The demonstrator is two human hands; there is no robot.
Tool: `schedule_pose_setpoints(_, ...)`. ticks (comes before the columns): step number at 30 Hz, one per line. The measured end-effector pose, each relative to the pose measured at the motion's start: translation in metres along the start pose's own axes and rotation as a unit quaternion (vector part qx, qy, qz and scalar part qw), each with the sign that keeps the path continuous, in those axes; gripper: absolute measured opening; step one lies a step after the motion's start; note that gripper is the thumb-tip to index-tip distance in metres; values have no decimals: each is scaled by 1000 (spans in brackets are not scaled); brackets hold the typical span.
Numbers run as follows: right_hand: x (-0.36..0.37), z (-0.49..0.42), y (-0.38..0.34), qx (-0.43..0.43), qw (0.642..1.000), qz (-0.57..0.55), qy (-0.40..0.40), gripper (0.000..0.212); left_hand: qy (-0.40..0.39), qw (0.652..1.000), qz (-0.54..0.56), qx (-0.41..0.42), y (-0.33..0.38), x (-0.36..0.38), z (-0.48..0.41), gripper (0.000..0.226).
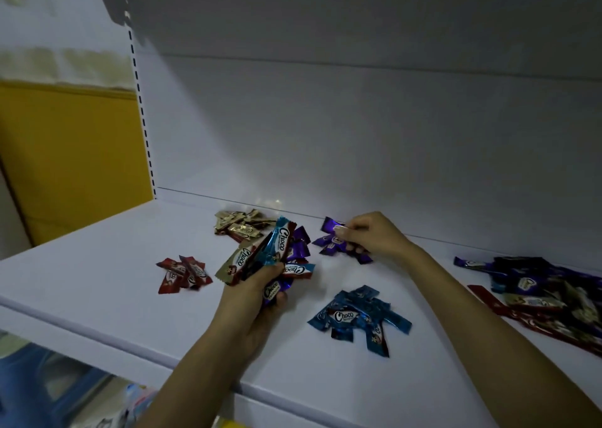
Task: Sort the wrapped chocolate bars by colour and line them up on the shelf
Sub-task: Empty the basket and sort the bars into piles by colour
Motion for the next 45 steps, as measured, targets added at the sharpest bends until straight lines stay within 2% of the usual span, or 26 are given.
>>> schedule_pose_setpoints(2,-9,3,19,20,991,117,60,31,-2,1000,-24,9,-1,1,-1,28)
schedule_pose_setpoints(4,-13,13,31,27,964,245,96,55,-14,998,-58,23,-3,3,0,30)
schedule_pose_setpoints(5,-16,17,31,12,949,287,129,59,-24,996,-76,32,-3,4,0,30)
schedule_pose_setpoints(7,-20,24,16,-43,935,290,201,47,-49,991,-111,51,-2,7,2,31)
schedule_pose_setpoints(8,-19,25,7,-55,948,229,213,38,-59,989,-123,56,-2,9,3,31)
schedule_pose_setpoints(10,-3,24,-16,-65,988,3,142,34,-74,985,-139,65,-2,11,5,30)
schedule_pose_setpoints(11,11,26,-33,-76,989,-107,74,37,-78,984,-142,67,-1,11,6,29)
schedule_pose_setpoints(12,23,29,-51,-96,982,-164,17,39,-79,984,-142,67,-1,10,6,29)
schedule_pose_setpoints(15,39,38,-86,-167,961,-217,-42,40,-83,984,-139,70,1,10,6,28)
schedule_pose_setpoints(18,41,43,-96,-174,942,-276,-75,67,-81,985,-136,71,2,9,6,29)
schedule_pose_setpoints(20,43,45,-93,-161,943,-271,-107,74,-77,986,-133,70,2,8,6,29)
schedule_pose_setpoints(22,46,45,-86,-150,952,-238,-117,56,-82,985,-135,70,3,8,7,28)
schedule_pose_setpoints(25,46,41,-80,-147,960,-225,-73,26,-87,984,-137,69,3,9,8,28)
schedule_pose_setpoints(29,45,37,-72,-131,956,-256,-53,9,-90,985,-132,65,3,10,9,26)
schedule_pose_setpoints(33,42,31,-57,-80,961,-266,-3,10,-71,989,-112,61,3,8,9,26)
schedule_pose_setpoints(37,21,27,-37,-11,933,-357,49,14,-54,994,-90,41,1,5,7,25)
schedule_pose_setpoints(39,5,28,-26,7,950,-306,56,12,-55,993,-94,42,1,5,7,25)
schedule_pose_setpoints(40,-1,29,-19,17,968,-246,34,12,-54,993,-96,45,1,5,7,25)
schedule_pose_setpoints(42,-3,33,-8,30,988,-130,-77,12,-49,993,-99,50,1,5,7,26)
schedule_pose_setpoints(44,4,43,-1,52,977,-62,-198,30,-49,992,-104,52,1,4,6,27)
schedule_pose_setpoints(45,6,46,1,63,972,-47,-222,42,-50,992,-107,53,0,4,6,27)
Point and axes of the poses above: each hand's wrist, its own z-axis away from the middle knuckle, its own x-axis out of the palm, y = z × x, the point moved 7 cm from there along -z, towards the middle knuckle, and after that the axes turned 5 degrees about -x, right-handed, at the moved point
